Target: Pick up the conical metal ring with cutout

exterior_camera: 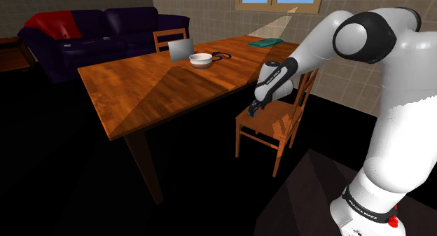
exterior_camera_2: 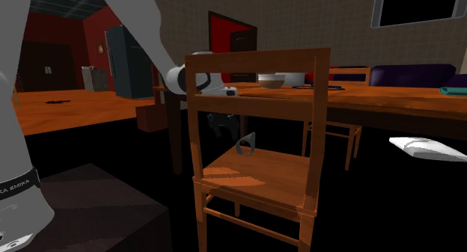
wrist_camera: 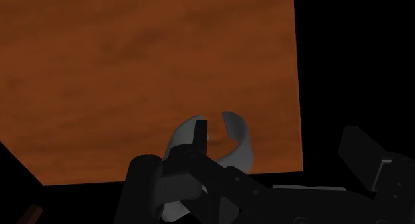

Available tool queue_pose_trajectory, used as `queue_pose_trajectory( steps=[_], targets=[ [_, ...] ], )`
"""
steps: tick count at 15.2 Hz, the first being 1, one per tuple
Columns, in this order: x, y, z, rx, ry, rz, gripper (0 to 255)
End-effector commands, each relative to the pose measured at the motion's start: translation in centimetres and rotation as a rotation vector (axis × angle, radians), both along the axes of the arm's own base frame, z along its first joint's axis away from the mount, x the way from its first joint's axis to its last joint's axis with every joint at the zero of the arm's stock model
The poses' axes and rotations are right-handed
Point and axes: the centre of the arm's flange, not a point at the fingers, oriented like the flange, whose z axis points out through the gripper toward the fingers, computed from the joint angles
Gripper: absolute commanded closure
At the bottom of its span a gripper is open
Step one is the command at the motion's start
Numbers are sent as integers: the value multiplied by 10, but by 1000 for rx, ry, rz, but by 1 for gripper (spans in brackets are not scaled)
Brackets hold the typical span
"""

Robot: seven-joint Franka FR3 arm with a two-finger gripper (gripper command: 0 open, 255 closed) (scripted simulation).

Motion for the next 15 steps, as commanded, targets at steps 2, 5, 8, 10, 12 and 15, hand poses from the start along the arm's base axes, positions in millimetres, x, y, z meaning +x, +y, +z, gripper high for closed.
queue_pose_trajectory(
  steps=[2,5,8,10,12,15],
  targets=[
    [23,-18,-15,-13,-33,-1,0],
    [23,-18,-31,-13,-33,-1,0],
    [23,-18,-46,-13,-33,-1,0],
    [23,-18,-55,-13,-33,-1,0],
    [23,-18,-55,-13,-33,-1,255],
    [23,-18,-55,-13,-33,-1,255]
  ],
)
